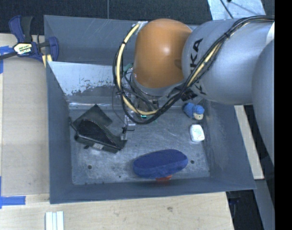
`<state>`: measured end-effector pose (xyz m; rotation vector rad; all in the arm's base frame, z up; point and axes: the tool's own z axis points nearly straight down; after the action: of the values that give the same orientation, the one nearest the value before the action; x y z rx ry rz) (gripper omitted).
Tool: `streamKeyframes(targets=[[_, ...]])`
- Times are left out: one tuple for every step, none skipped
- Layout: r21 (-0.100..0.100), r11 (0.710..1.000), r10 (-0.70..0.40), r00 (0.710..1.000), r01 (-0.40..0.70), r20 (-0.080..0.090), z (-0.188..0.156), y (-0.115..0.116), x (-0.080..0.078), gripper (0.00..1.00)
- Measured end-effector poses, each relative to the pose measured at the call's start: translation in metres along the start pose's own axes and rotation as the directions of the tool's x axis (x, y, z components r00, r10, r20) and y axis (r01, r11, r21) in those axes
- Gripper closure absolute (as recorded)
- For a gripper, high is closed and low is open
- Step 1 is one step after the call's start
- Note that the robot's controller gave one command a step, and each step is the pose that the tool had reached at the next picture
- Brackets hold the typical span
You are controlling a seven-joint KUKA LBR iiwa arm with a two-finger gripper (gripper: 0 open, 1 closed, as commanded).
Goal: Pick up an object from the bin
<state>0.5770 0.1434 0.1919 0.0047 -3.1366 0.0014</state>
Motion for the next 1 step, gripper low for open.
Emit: streamKeyframes(targets=[[0.001,0.974,-0.227,0.974,0.227,0.015,0.1211,0.0328,0.0254,0.0]])
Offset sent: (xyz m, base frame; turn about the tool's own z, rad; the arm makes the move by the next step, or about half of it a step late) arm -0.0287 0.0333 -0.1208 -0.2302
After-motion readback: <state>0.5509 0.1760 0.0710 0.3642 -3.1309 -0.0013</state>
